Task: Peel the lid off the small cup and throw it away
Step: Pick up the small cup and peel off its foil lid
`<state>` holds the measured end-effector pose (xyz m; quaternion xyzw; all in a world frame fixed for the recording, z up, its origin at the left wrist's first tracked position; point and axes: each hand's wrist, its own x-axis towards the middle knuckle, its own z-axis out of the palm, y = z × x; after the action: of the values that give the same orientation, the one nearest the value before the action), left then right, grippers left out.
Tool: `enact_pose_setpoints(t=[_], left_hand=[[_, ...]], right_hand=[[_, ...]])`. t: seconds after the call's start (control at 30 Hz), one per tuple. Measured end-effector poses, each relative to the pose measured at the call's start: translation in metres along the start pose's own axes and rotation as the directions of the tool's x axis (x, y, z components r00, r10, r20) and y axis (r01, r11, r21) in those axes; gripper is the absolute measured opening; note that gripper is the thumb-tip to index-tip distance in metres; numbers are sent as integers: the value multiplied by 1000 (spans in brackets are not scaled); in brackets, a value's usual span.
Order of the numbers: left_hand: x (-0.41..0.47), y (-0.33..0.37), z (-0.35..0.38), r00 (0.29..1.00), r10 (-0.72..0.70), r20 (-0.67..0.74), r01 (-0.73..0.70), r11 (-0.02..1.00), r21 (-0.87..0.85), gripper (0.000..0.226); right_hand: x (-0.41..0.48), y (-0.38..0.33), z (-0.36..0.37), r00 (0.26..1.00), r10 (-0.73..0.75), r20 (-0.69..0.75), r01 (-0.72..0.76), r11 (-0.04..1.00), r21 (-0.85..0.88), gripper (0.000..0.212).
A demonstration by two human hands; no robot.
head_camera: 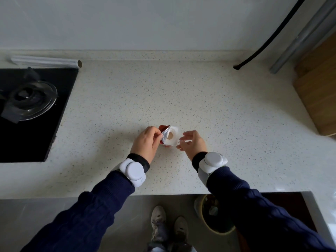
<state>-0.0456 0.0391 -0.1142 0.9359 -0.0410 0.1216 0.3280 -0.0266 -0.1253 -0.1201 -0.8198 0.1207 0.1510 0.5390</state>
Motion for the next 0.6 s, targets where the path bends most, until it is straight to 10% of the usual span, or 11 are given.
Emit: enact_pose_setpoints(t=[0.6], left_hand=[[-14, 16, 11, 993, -112, -25, 111, 994, -22, 16]], right_hand=[[-18, -10, 15, 945, 225, 238, -305, 870, 389, 21]])
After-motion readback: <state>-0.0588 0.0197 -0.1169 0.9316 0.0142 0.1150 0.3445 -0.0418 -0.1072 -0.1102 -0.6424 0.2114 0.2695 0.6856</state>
